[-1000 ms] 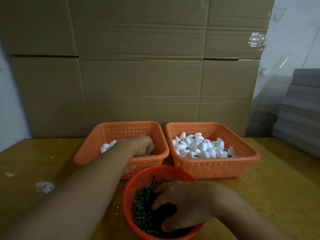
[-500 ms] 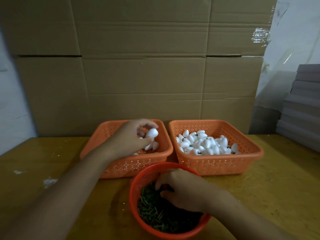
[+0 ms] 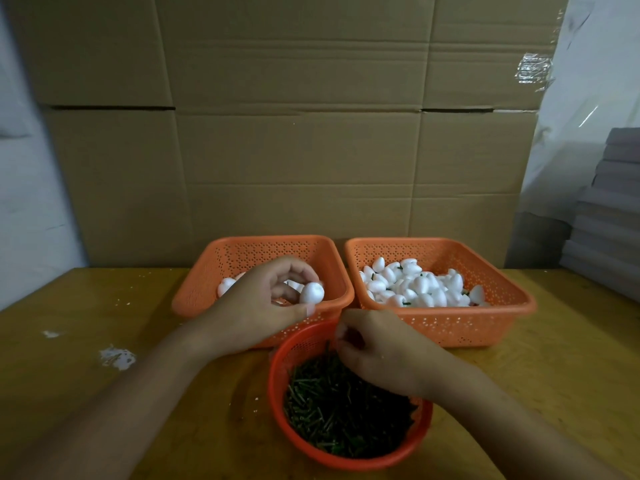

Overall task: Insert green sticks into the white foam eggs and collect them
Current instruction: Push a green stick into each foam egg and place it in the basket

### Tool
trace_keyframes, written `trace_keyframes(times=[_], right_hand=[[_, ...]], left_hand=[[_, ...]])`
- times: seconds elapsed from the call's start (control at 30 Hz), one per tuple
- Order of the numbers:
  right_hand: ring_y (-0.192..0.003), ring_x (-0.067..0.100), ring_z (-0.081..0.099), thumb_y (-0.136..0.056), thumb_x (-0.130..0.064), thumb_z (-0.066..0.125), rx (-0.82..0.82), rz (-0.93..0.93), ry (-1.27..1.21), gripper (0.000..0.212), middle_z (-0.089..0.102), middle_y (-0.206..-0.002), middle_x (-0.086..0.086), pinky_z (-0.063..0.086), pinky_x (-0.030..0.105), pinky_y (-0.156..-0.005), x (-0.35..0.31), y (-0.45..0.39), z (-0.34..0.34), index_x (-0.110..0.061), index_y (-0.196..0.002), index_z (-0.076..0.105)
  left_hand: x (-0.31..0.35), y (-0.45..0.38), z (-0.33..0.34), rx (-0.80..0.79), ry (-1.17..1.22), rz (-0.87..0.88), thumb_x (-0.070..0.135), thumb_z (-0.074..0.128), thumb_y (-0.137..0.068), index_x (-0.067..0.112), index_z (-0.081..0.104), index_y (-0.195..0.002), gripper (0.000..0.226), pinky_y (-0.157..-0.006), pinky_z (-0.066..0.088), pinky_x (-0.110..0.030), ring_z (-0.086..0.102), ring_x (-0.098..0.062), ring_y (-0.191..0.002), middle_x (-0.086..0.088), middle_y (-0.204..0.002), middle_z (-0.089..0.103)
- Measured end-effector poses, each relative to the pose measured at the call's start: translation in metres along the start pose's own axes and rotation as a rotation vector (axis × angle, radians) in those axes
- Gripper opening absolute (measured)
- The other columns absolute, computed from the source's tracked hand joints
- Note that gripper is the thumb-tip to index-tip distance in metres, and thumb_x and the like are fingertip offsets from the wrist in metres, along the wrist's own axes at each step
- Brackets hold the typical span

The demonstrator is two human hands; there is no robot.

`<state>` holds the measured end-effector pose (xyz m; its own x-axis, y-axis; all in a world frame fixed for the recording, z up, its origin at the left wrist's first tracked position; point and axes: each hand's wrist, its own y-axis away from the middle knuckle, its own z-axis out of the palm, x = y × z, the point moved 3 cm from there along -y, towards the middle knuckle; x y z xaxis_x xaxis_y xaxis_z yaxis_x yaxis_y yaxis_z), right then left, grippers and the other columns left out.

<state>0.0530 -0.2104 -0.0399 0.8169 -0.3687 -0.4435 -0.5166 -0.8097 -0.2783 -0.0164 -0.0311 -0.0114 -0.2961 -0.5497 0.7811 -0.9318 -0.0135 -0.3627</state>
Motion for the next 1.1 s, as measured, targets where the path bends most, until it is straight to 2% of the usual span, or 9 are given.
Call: trace_keyframes(times=[0.1,0.3,0.47,0.53,0.63,0.73,0.9,1.0,1.1], right_hand=[[-0.066,0.001,0.060,-0.087,-0.017,0.062,-0.001,-0.010,-0.017,0.007,0.065,-0.073,-0.011,0.042,0.012,-0.060,-0.001,0.000,-0.001,-0.019,-0.089,0.068],[-0.076,0.003,0.063,-0.085,-0.020,0.064,-0.096,-0.044,0.033,0.010,0.071,-0.086,-0.008,0.044,0.010,-0.066,-0.007,0.003,0.003,-0.022,-0.091,0.071],[-0.078,0.004,0.064,-0.083,-0.021,0.065,-0.139,-0.048,0.050,0.011,0.071,-0.088,-0.010,0.050,0.016,-0.071,-0.007,0.004,0.005,-0.025,-0.093,0.071],[-0.080,0.004,0.063,-0.083,-0.022,0.065,-0.145,-0.040,0.056,0.014,0.071,-0.090,-0.010,0.051,0.019,-0.073,-0.005,0.004,0.006,-0.025,-0.096,0.071],[-0.084,0.004,0.064,-0.082,-0.022,0.064,-0.166,-0.030,0.037,0.020,0.071,-0.095,-0.010,0.053,0.022,-0.078,-0.005,0.004,0.008,-0.025,-0.101,0.071],[-0.085,0.004,0.063,-0.083,-0.021,0.062,-0.152,-0.056,0.053,0.023,0.071,-0.095,-0.009,0.048,0.012,-0.074,-0.007,0.004,0.008,-0.026,-0.103,0.071],[-0.080,0.004,0.061,-0.083,-0.022,0.062,-0.142,-0.054,0.056,0.018,0.069,-0.091,-0.010,0.049,0.016,-0.072,-0.008,0.004,0.008,-0.026,-0.099,0.070],[-0.082,0.004,0.061,-0.085,-0.020,0.062,-0.153,-0.056,0.043,0.017,0.068,-0.093,-0.009,0.048,0.015,-0.073,-0.008,0.004,0.007,-0.025,-0.100,0.070],[-0.086,0.006,0.062,-0.086,-0.018,0.061,-0.171,-0.063,0.041,0.018,0.069,-0.097,-0.007,0.049,0.016,-0.076,-0.009,0.005,0.007,-0.023,-0.101,0.070]], left_hand=[[-0.002,0.003,-0.001,-0.003,0.046,0.014,-0.001,0.078,-0.083,0.031,0.064,-0.094,0.037,-0.091,0.058,-0.032,0.070,-0.013,-0.106,0.009,-0.116,0.071],[0.003,0.005,0.000,0.043,0.129,0.063,-0.015,0.073,-0.080,0.020,0.061,-0.090,0.039,-0.090,0.057,-0.026,0.069,-0.015,-0.111,0.000,-0.113,0.073],[0.005,0.006,-0.001,0.031,0.123,0.074,-0.010,0.074,-0.082,0.030,0.064,-0.092,0.043,-0.094,0.057,-0.033,0.070,-0.018,-0.109,-0.001,-0.115,0.072],[0.007,0.007,-0.001,0.019,0.144,0.058,-0.003,0.075,-0.084,0.035,0.066,-0.106,0.045,-0.091,0.058,-0.036,0.071,-0.021,-0.106,0.000,-0.115,0.071],[0.013,0.008,0.001,-0.002,0.230,0.035,0.017,0.072,-0.087,0.032,0.065,-0.125,0.042,-0.076,0.059,-0.028,0.073,-0.022,-0.098,0.000,-0.112,0.071],[0.019,0.009,0.003,-0.007,0.412,-0.044,0.030,0.073,-0.084,0.022,0.069,-0.115,0.033,-0.067,0.057,-0.027,0.073,-0.024,-0.089,-0.010,-0.106,0.073],[0.020,0.011,0.004,-0.082,0.695,-0.162,0.036,0.076,-0.080,0.019,0.065,-0.099,0.028,-0.066,0.056,-0.026,0.070,-0.022,-0.087,-0.015,-0.109,0.073],[0.019,0.010,0.004,-0.048,0.671,-0.133,0.028,0.080,-0.075,0.020,0.065,-0.096,0.027,-0.067,0.056,-0.025,0.069,-0.021,-0.092,-0.010,-0.115,0.072],[0.017,0.008,0.005,0.006,0.544,-0.097,0.021,0.083,-0.073,0.028,0.071,-0.089,0.021,-0.064,0.053,-0.022,0.060,-0.018,-0.081,-0.002,-0.105,0.071]])
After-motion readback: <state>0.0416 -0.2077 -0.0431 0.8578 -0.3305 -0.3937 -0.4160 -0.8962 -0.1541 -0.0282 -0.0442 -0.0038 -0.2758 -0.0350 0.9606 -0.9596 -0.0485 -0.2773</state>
